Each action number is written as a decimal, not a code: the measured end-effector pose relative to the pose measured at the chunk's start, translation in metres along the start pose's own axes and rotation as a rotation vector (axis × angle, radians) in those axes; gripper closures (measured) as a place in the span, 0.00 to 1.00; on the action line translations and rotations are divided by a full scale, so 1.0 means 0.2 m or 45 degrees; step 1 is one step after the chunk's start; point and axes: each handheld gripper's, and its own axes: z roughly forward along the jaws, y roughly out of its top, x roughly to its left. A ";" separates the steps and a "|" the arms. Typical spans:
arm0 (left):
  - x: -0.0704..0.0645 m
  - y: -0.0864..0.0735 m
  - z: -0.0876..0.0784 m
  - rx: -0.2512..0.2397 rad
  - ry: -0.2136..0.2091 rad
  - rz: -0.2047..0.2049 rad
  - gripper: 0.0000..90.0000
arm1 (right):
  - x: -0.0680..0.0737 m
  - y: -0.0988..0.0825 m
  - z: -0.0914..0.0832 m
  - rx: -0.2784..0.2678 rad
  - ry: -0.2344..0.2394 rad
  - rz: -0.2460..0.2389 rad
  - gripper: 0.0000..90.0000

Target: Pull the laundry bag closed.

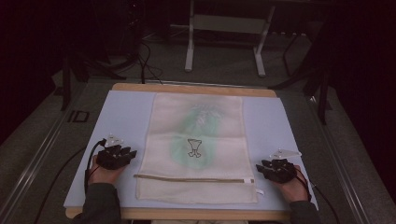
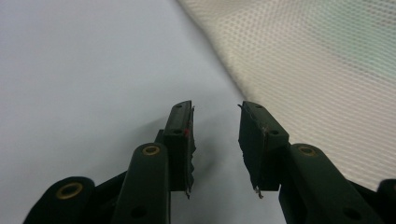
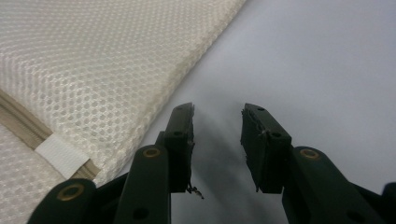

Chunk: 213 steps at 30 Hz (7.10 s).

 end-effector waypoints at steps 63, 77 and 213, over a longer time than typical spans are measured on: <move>-0.04 0.02 0.02 0.018 -0.110 0.082 0.74 | 0.53 0.39 0.12 -0.021 0.366 -0.378 0.64; -0.04 0.02 0.02 0.026 -0.113 0.090 0.74 | 0.66 0.46 0.18 -0.015 0.424 -0.465 0.64; 0.01 0.03 0.00 0.007 -0.118 0.055 0.75 | 1.63 0.89 0.79 -0.033 0.600 -0.708 0.90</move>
